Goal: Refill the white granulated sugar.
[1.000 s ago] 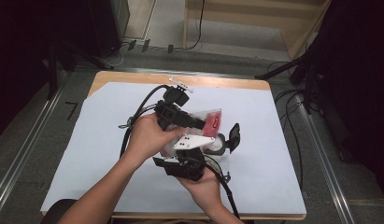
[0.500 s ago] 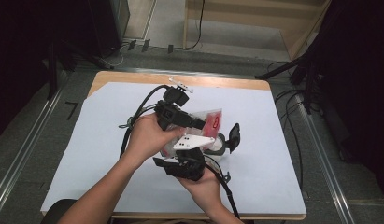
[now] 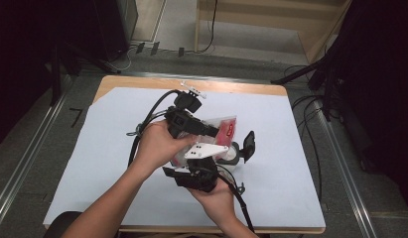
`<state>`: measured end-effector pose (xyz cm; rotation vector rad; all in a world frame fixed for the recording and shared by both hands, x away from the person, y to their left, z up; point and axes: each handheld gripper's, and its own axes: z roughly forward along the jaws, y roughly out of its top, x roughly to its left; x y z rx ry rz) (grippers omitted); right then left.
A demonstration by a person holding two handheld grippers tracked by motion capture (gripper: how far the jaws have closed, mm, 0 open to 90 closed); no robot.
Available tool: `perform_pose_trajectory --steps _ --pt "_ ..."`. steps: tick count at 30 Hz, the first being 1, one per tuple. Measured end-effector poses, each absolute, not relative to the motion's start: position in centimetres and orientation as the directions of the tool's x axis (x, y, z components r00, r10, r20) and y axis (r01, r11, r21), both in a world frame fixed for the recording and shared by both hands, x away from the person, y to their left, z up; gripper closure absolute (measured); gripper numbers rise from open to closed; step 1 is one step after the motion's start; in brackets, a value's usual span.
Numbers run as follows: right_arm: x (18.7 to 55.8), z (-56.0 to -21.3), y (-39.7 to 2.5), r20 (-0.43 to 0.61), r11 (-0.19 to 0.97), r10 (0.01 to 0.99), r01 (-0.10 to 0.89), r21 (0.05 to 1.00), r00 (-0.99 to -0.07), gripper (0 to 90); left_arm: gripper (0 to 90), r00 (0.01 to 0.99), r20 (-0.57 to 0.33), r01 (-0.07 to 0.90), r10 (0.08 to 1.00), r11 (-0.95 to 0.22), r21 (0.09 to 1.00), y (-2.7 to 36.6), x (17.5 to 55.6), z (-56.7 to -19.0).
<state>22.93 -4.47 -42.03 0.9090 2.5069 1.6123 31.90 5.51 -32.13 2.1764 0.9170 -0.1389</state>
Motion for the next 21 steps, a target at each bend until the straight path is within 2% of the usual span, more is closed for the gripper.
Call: perform_pose_trajectory --steps 21 --pt "22.84 -42.19 -4.46 0.285 0.294 0.487 0.462 0.837 -0.825 63.6 70.5 0.731 -0.381 0.663 0.566 -0.459 0.591 5.45 32.02 -32.28"
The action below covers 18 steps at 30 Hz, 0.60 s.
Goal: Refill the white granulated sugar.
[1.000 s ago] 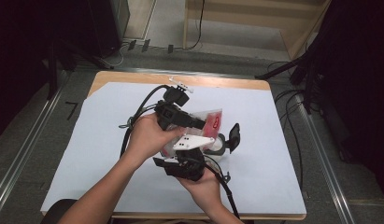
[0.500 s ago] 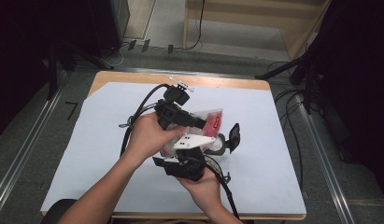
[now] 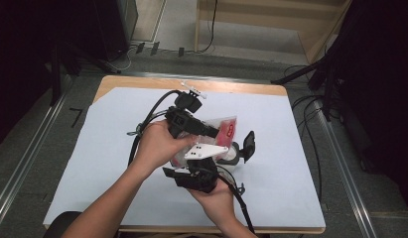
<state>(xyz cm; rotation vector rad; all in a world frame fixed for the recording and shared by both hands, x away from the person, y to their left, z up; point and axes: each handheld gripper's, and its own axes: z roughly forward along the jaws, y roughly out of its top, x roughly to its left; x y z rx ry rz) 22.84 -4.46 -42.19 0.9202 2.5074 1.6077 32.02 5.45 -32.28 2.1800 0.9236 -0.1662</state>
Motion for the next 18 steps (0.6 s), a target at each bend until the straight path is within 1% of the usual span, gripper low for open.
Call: perform_pose_trajectory --steps 4,9,18 --pt "22.82 -42.15 -4.49 0.290 0.289 0.486 0.465 0.837 -0.824 63.5 70.4 0.739 -0.372 0.654 0.561 -0.466 0.596 5.39 31.94 -32.19" --pt "22.88 -42.14 -4.54 0.291 0.286 0.485 0.463 0.839 -0.825 63.5 69.9 0.734 -0.381 0.663 0.562 -0.468 0.584 5.22 32.08 -32.16" --pt "22.87 -41.98 -4.41 0.246 0.322 0.495 0.439 0.839 -0.833 63.4 71.1 0.735 -0.379 0.662 0.563 -0.473 0.581 5.12 32.33 -32.08"
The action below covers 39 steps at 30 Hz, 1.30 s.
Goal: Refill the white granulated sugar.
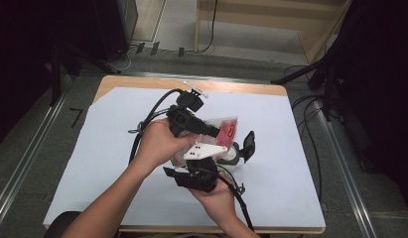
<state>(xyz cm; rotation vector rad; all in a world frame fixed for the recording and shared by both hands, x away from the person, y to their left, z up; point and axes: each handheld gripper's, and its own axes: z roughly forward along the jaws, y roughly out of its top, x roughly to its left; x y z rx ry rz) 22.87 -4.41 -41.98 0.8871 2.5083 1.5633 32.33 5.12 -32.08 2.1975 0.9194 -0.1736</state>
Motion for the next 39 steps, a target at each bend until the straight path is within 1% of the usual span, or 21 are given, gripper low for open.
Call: perform_pose_trajectory --steps 5,15,17,20,28,36,39 --pt "22.87 -41.68 -4.47 0.263 0.305 0.486 0.443 0.843 -0.834 64.7 69.9 0.737 -0.383 0.661 0.556 -0.476 0.581 5.17 32.24 -31.68" --pt "22.89 -41.42 -4.64 0.262 0.297 0.490 0.441 0.847 -0.832 64.6 69.4 0.737 -0.381 0.663 0.558 -0.487 0.568 4.96 32.73 -31.54" --pt "22.95 -41.50 -4.60 0.255 0.302 0.491 0.437 0.848 -0.833 64.6 70.6 0.745 -0.355 0.653 0.565 -0.509 0.561 4.85 32.75 -31.54" --pt "22.99 -41.61 -4.55 0.257 0.302 0.493 0.441 0.845 -0.831 64.6 71.6 0.750 -0.342 0.646 0.566 -0.518 0.561 4.74 32.73 -31.65" --pt "22.97 -41.82 -4.38 0.244 0.303 0.503 0.434 0.849 -0.829 64.7 72.2 0.744 -0.360 0.653 0.564 -0.498 0.570 4.97 32.76 -31.87" --pt "22.73 -42.05 -4.20 0.225 0.315 0.510 0.423 0.850 -0.830 65.3 73.2 0.755 -0.355 0.640 0.552 -0.502 0.581 5.05 32.32 -31.86" --pt "22.62 -42.08 -4.10 0.217 0.314 0.514 0.417 0.853 -0.830 65.4 74.3 0.762 -0.341 0.630 0.551 -0.509 0.586 5.14 32.17 -31.78"
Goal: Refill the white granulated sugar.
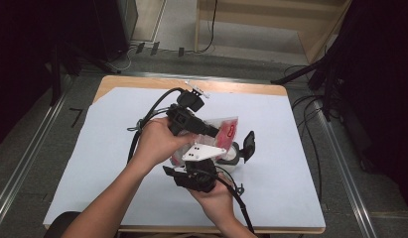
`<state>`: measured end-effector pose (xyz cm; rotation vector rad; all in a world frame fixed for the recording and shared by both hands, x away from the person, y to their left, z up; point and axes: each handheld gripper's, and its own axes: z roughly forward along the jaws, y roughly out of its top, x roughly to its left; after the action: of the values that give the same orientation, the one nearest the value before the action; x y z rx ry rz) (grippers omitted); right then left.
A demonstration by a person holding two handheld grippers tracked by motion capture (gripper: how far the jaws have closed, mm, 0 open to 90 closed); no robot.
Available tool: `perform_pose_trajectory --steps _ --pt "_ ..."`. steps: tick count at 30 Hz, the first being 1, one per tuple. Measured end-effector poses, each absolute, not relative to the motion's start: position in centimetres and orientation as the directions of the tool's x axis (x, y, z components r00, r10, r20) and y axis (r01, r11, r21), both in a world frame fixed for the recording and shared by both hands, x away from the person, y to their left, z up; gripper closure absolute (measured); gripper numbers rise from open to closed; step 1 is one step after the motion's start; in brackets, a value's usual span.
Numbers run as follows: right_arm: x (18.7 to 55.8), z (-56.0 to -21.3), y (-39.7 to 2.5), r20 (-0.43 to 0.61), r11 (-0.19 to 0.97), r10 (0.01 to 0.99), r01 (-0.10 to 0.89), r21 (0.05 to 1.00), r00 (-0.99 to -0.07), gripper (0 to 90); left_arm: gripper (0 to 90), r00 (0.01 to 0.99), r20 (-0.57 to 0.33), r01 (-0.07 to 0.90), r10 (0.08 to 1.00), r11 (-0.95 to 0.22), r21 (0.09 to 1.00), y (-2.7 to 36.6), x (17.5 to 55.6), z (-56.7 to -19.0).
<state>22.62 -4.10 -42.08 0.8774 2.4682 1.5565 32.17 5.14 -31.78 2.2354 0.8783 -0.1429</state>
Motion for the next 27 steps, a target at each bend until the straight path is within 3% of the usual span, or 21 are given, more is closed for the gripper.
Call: perform_pose_trajectory --steps 27 --pt "22.81 -41.86 -4.07 0.255 0.288 0.500 0.437 0.852 -0.827 64.4 72.4 0.767 -0.324 0.615 0.554 -0.489 0.618 5.28 31.90 -31.52"
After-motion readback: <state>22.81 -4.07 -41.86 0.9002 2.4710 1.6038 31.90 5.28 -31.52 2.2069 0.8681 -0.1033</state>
